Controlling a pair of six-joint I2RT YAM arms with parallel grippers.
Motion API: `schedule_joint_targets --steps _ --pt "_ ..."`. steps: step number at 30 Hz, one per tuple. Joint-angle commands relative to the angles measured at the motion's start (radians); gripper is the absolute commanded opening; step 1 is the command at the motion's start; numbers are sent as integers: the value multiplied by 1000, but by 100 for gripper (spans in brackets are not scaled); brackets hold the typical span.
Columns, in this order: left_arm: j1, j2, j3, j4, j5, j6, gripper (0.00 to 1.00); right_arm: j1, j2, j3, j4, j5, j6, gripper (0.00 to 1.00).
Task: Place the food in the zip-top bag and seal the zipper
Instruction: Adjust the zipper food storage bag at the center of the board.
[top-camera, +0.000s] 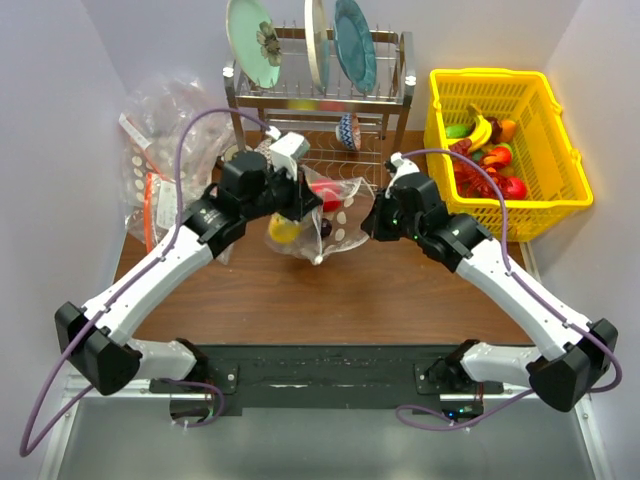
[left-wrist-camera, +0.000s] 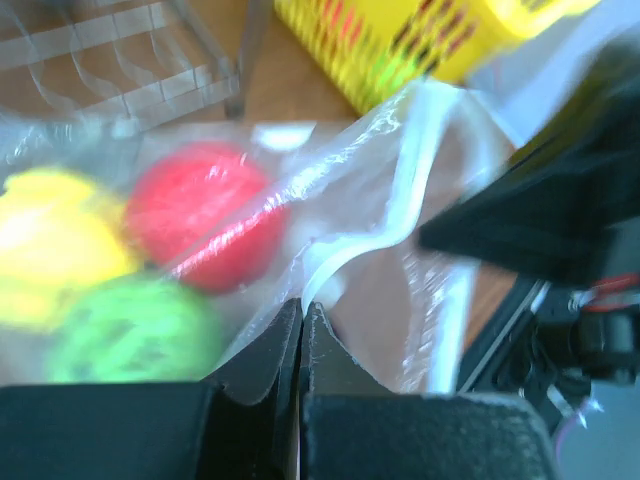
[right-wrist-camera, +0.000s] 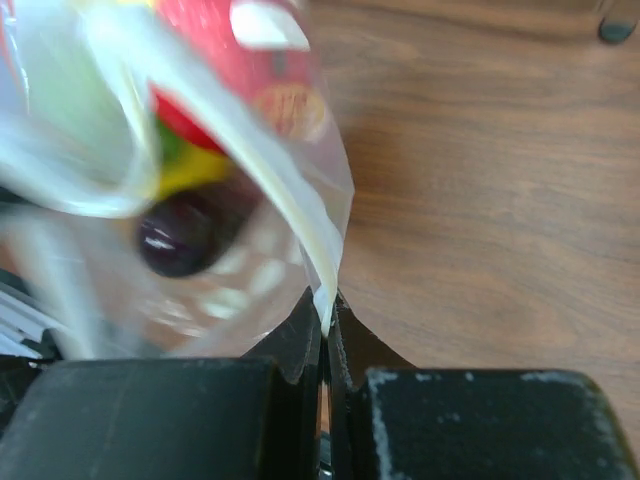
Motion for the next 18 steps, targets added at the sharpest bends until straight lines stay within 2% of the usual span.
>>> schedule_joint_targets --steps 1,7,12,17,18 --pt "3 34 -62 -8 35 -63 0 -1 -67 156 -18 5 -46 0" --pt "1 18 42 -85 -55 -17 0 0 -80 84 -22 3 -45 0" --pt "3 32 62 -100 -60 14 0 -1 -81 -32 11 -26 -20 0" --pt "3 61 82 -114 -63 43 0 -1 -68 -80 50 -49 -2 0" --pt "1 64 86 -115 -68 52 0 0 -60 -79 51 -57 -2 4"
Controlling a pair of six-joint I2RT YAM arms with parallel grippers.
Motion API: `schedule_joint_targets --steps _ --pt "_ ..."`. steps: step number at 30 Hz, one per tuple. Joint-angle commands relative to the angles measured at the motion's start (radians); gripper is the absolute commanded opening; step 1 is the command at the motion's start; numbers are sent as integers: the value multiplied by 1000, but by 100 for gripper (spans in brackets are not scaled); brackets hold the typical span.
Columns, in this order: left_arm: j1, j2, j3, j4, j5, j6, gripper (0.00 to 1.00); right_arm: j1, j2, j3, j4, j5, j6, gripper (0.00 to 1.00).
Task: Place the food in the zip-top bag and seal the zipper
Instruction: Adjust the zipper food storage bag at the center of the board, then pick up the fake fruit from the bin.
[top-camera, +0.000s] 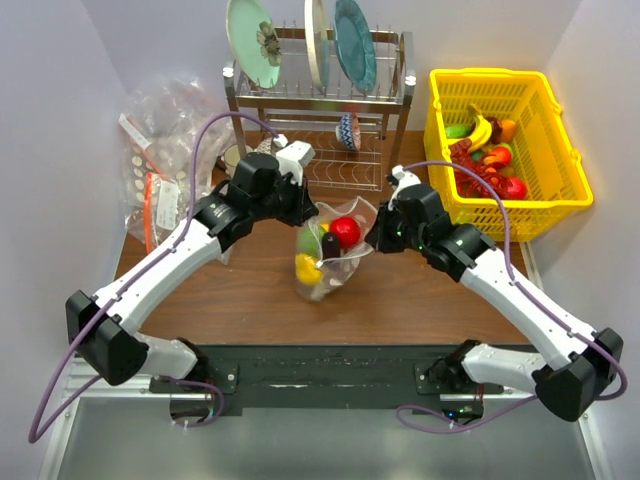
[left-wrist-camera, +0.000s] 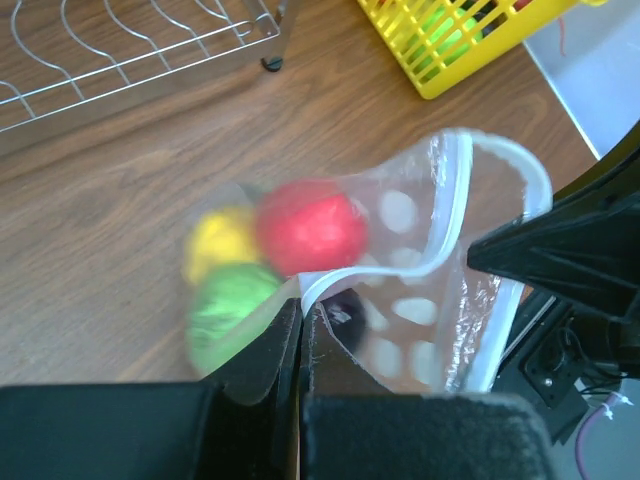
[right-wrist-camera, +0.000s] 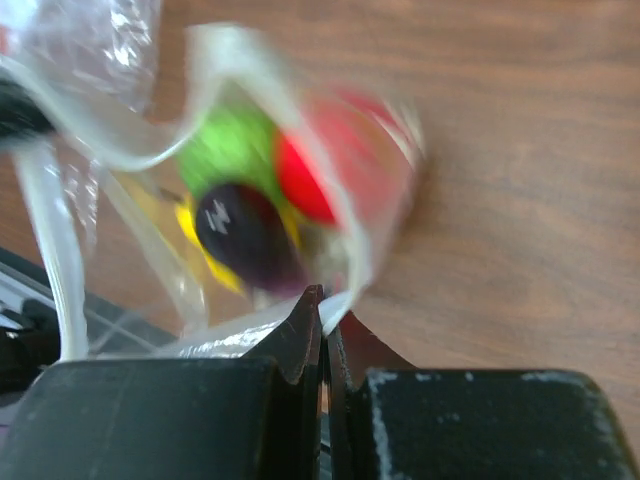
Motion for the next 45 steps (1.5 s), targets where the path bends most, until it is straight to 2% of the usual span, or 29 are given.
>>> schedule_joint_targets --steps 1,3,4,8,13,16,17,19,20,27,33,37,39,41,45 --pt "2 9 61 3 -33 57 0 -1 23 9 59 -29 4 15" --pt "4 12 60 6 -50 75 0 -1 35 41 30 -26 -10 28" --pt "2 12 58 6 -67 82 0 -1 43 60 13 -14 -26 38" --pt "2 13 47 12 -105 118 0 -1 45 194 -100 91 -77 46" --pt "4 6 20 47 -124 129 0 -5 55 354 -253 291 -132 45" --pt "2 -14 -29 98 -125 135 0 -37 51 431 -300 402 -148 40" --pt "4 -17 -52 107 -122 140 0 -71 46 448 -300 454 -151 37" --pt "4 -18 -69 125 -118 143 0 -128 22 448 -265 465 -163 31" --pt "4 -18 -83 132 -116 145 0 -186 12 442 -249 465 -165 29" --pt "5 -41 -129 168 -102 138 0 -362 77 465 -174 611 -231 24" --pt "10 -44 -143 176 -99 137 0 -583 212 505 -122 499 -209 24" --pt "13 -42 -147 178 -96 137 0 -701 362 581 -161 340 -200 29" --pt "13 -42 -147 179 -95 137 0 -725 463 639 -195 291 -211 35" --pt "14 -39 -147 179 -93 137 0 -751 561 696 -258 221 -217 51" --pt "21 -37 -147 181 -82 135 0 -769 664 722 -314 123 -238 69"
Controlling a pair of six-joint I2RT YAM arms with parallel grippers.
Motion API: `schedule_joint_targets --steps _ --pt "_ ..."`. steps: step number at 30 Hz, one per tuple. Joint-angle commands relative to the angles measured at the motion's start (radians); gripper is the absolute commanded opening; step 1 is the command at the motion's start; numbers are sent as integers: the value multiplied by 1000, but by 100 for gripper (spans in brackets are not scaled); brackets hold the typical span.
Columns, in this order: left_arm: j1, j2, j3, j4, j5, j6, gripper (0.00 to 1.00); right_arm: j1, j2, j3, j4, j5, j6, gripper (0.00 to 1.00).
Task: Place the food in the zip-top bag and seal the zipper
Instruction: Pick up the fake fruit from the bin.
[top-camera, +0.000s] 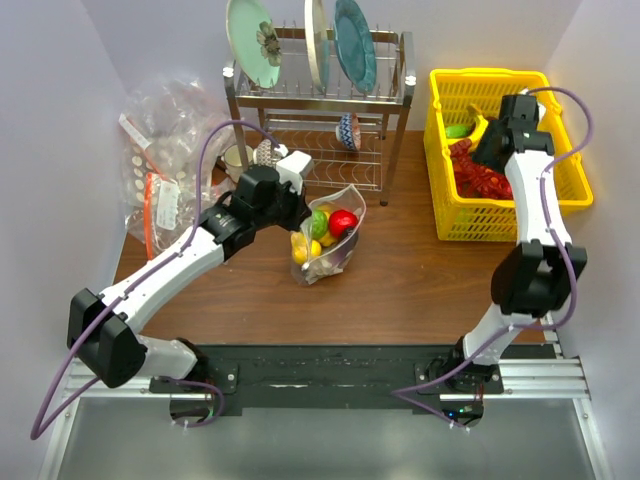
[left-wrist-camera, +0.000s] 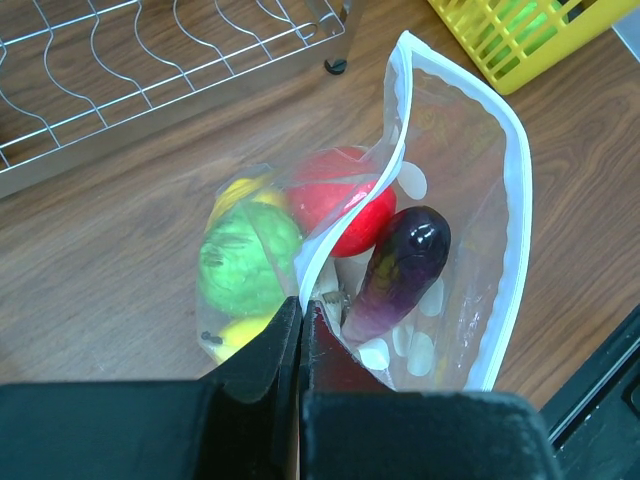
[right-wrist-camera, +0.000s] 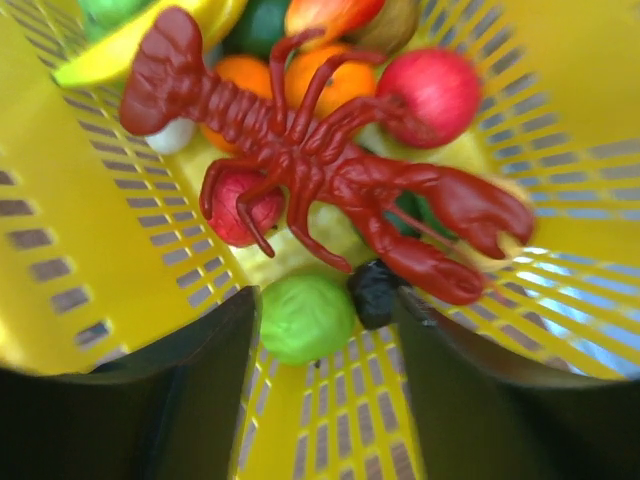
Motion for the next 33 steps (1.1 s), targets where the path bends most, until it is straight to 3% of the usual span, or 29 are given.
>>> schedule_joint_targets --steps 1,5,11,27,30,33 --pt "14 -21 -5 37 26 14 0 -14 69 36 -85 -166 -27 72" --pt "17 -21 -5 39 36 11 0 -23 115 5 -84 -244 -36 77" --pt "21 -18 -5 40 53 6 0 -25 196 -1 -162 -299 -82 76" --pt "26 -18 -6 43 70 0 0 -2 350 -113 -203 -195 -123 79" --pt "26 -18 -8 42 69 -2 0 1 344 -136 -185 -195 -111 75" --pt "28 -18 -11 45 67 -2 0 1 312 -133 -191 -207 -111 62"
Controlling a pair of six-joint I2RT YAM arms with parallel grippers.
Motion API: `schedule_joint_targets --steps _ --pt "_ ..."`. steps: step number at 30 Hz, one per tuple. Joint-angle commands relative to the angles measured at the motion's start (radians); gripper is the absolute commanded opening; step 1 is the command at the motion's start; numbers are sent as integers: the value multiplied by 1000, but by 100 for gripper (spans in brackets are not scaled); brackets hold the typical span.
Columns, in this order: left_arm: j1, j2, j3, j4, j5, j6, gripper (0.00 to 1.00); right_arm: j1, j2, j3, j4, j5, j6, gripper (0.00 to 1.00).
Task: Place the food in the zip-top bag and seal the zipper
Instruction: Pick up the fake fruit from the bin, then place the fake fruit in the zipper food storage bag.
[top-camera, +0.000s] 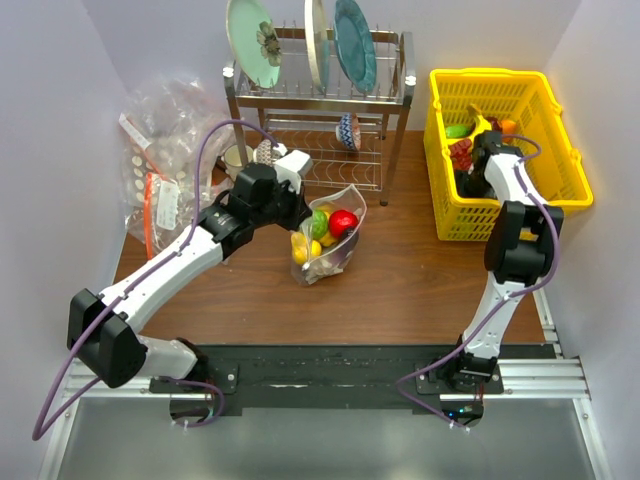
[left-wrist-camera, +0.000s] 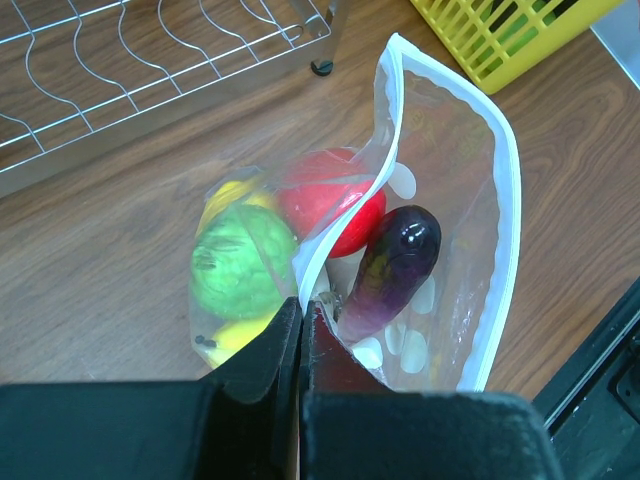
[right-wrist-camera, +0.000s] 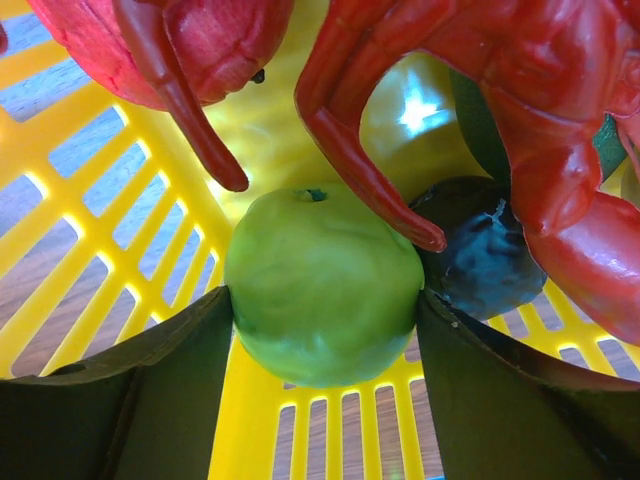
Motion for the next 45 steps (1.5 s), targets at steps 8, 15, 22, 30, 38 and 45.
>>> schedule_joint_targets --steps 8,15,22,30,38,45 --pt "7 -18 -9 35 1 2 0 17 -153 14 -93 50 3 44" --pt "7 -20 -9 33 -4 4 0 12 -255 103 -87 102 32 43" --pt "7 -16 -11 33 -4 4 0 11 -344 177 -9 157 55 44" --pt "9 -15 -9 35 -10 7 0 15 -536 173 110 -56 60 48" --pt "9 -13 -8 32 -7 7 0 29 -703 4 213 -458 125 49" --pt "12 -18 -6 32 -1 5 0 248 -808 -186 340 -568 199 49"
